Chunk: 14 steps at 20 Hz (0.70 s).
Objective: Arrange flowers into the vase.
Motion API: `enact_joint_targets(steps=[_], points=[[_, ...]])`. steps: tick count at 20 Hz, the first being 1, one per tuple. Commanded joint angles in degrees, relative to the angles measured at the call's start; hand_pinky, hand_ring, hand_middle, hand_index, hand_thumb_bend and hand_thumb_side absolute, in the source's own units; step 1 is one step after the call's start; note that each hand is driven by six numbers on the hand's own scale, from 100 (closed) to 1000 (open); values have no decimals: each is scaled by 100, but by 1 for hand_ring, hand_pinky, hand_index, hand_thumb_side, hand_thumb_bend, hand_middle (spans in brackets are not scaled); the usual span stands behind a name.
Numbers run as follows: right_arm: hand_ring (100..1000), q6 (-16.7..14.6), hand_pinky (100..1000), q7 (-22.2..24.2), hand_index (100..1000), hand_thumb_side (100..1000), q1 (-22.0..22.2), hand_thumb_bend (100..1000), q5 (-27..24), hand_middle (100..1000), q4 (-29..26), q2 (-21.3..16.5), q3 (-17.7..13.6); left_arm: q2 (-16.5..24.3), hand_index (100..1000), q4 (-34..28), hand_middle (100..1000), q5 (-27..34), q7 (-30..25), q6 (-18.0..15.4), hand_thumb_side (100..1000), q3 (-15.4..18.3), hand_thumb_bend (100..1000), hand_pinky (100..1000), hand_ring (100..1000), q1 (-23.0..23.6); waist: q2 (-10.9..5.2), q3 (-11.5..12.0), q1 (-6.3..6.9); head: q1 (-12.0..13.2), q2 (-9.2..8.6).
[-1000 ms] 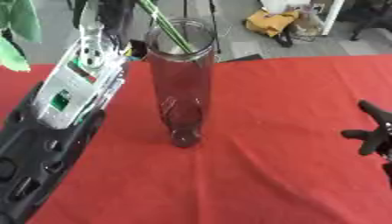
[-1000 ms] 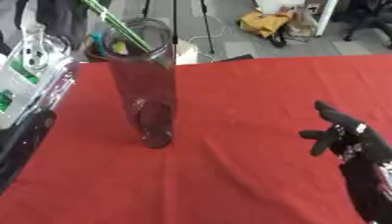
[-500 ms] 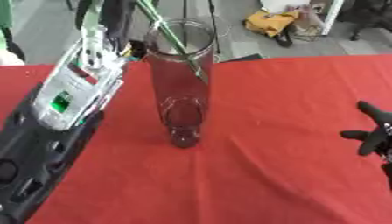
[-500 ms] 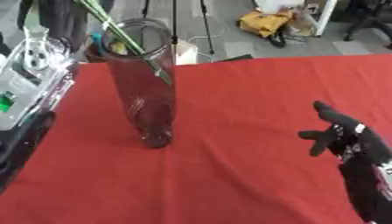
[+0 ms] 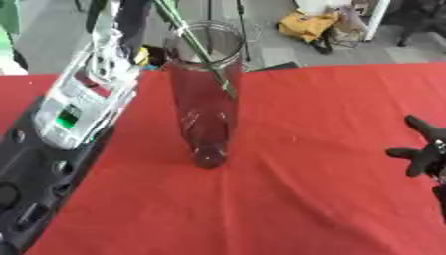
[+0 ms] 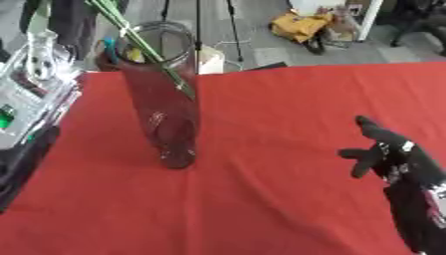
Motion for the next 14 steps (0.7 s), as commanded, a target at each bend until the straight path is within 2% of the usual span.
enact_joint_targets(steps=[1, 7, 14], points=[[1000, -3, 743, 1, 840, 1000, -9, 100, 1, 434, -113, -54, -45, 173, 270, -33, 112, -215, -21, 0, 943, 47, 210, 100, 100, -92, -156, 1, -17, -3, -57], [1000, 2, 743, 20, 840, 1000, 0, 100, -2, 433, -113, -55, -35, 191, 314, 48, 153, -533, -150, 127, 969, 62, 160, 100, 100, -118, -162, 4, -8, -5, -61], [1000, 4, 744, 32, 840, 1000, 12, 100, -6, 433, -113, -58, -32, 247, 345, 144, 184, -997, -465, 424, 993, 91, 111, 100, 100, -162, -175, 6, -2, -12, -59]])
